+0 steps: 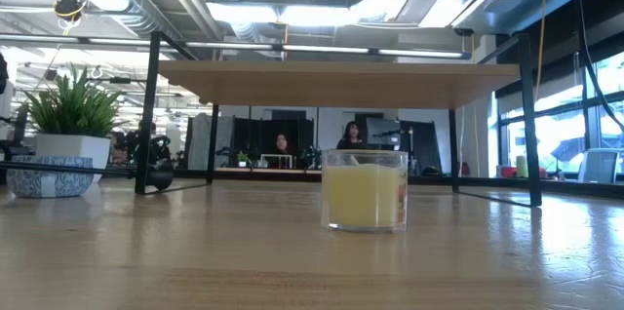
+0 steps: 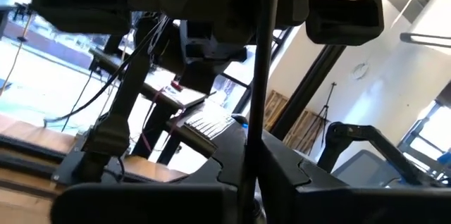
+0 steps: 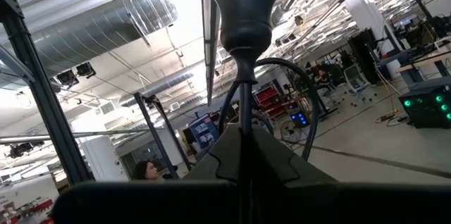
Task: Pick & Place candle stick holders
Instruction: Put the middle black candle holder on the shelf
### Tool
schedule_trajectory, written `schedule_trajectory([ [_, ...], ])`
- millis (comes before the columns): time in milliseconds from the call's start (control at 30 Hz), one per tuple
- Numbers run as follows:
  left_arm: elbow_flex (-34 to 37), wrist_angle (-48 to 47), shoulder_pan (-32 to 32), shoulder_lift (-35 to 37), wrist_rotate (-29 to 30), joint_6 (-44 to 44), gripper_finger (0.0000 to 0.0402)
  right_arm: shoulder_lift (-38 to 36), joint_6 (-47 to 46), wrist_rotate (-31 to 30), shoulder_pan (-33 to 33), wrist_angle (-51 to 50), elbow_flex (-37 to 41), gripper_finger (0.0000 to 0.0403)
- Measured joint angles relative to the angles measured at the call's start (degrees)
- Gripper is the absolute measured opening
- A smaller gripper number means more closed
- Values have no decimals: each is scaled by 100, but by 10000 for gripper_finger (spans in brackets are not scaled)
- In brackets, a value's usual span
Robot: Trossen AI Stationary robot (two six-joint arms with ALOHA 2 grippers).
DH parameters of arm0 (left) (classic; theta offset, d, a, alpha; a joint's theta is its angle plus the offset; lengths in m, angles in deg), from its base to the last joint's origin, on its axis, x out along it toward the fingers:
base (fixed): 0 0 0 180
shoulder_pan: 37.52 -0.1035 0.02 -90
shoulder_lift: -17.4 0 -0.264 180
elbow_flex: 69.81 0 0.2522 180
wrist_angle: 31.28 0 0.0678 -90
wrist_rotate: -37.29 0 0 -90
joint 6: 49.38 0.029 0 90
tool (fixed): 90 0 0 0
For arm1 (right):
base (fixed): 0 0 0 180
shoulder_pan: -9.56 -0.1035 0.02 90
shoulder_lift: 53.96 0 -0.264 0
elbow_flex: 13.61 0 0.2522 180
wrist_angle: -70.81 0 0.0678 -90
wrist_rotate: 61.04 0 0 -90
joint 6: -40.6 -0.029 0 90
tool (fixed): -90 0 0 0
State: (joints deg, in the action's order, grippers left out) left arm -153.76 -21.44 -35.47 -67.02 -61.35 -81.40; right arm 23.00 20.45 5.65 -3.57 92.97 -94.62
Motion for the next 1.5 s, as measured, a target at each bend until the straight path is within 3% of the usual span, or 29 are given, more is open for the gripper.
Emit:
schedule_trajectory([
  [167,-2,-134,6,184,-11,47,70,-95,109,-27,-13,-55,4,14],
  [300,-2,-574,11,602,709,507,96,-197,136,-288,-5,-264,4,14],
  [467,-4,-1339,11,1299,2010,1126,109,-272,657,-1098,-11,-489,4,14],
  [633,-4,-1950,67,1785,2492,1245,110,-329,1487,-2194,19,-1167,4,14],
  [700,-4,-2101,182,1869,2683,1245,110,-348,1939,-2298,105,-1434,4,14],
  [800,-4,-2367,362,1891,2868,1199,111,-380,2343,-1799,340,-1940,4,14],
  [1033,-4,-2669,662,1641,3021,830,111,-410,1750,953,1229,-2691,4,14],
  [1100,-4,-2673,729,1550,3022,751,111,-410,1627,1479,1463,-2884,4,14],
  [1267,-4,-2634,843,1327,3022,630,111,-470,1622,2010,1895,-3321,4,14],
  [1500,-4,-2435,850,1211,3133,557,111,-851,1602,2059,2252,-3692,14,14],
])
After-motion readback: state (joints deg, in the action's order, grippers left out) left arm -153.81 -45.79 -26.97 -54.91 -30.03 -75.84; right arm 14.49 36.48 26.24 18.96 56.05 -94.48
